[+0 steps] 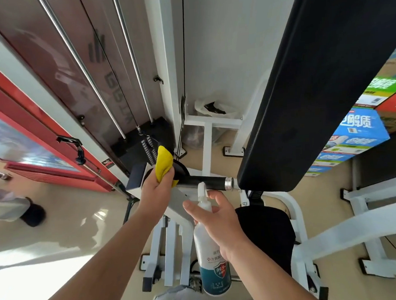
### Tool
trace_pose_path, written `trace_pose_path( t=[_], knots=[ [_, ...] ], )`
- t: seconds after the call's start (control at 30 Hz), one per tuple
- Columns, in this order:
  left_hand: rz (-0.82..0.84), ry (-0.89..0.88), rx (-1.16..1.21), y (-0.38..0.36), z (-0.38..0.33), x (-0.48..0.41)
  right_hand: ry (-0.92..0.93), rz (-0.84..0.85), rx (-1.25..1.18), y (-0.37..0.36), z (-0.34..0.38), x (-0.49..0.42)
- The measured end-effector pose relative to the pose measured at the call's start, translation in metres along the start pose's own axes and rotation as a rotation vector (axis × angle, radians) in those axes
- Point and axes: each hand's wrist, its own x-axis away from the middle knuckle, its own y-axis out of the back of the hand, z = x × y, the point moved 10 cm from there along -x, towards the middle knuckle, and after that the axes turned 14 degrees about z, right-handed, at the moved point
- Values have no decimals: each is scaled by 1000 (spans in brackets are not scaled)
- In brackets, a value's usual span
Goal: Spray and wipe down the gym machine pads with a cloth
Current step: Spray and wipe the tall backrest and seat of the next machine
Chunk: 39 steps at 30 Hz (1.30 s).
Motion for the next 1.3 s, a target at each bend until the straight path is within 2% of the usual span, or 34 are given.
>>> trace_pose_path(
  t=[0.13, 0.23, 0.33, 0.4, 0.5, 0.6, 0.67, 0.73, 0.83, 0.9, 0.97, 1.13, 1.23, 1.3],
  knots=[
    [7, 3, -45, 0, -2, 1, -5, -3, 1, 2, 3, 0],
    [42, -76, -199, -8, -12, 5, 2, 18, 7, 3, 4, 4],
    [126, -260, -547, -39, -31, 18, 1, 29, 34, 10, 1, 15],
    [283, -362, -768, -72, -32, 27, -13, 1, 46, 25, -4, 24],
    [464, -457, -1155, -116, -29, 33, -25, -38, 82, 52, -5, 39],
    [537, -495, -1393, -136, -42, 22, -24, -22, 137, 64, -1, 47],
    [605, -422, -1366, -129, -49, 0, -19, -10, 159, 65, 1, 47],
    [676, -236, -1272, -107, -47, -25, -13, -15, 165, 65, 3, 47],
    [692, 99, -1248, -65, -22, -53, 0, -16, 151, 63, 5, 47],
    [717, 187, -1261, -58, -11, -59, 6, -15, 156, 62, 6, 49],
    [778, 208, -1262, -70, -12, -58, 8, -18, 154, 63, 4, 53],
    [1053, 116, -998, -161, -42, -33, 19, -47, 101, 75, 5, 61],
    [1070, 40, -946, -186, -58, -27, 36, -107, 25, 91, 7, 61],
    [1013, -15, -908, -177, -60, -24, 43, -113, 43, 97, 9, 58]
  ],
)
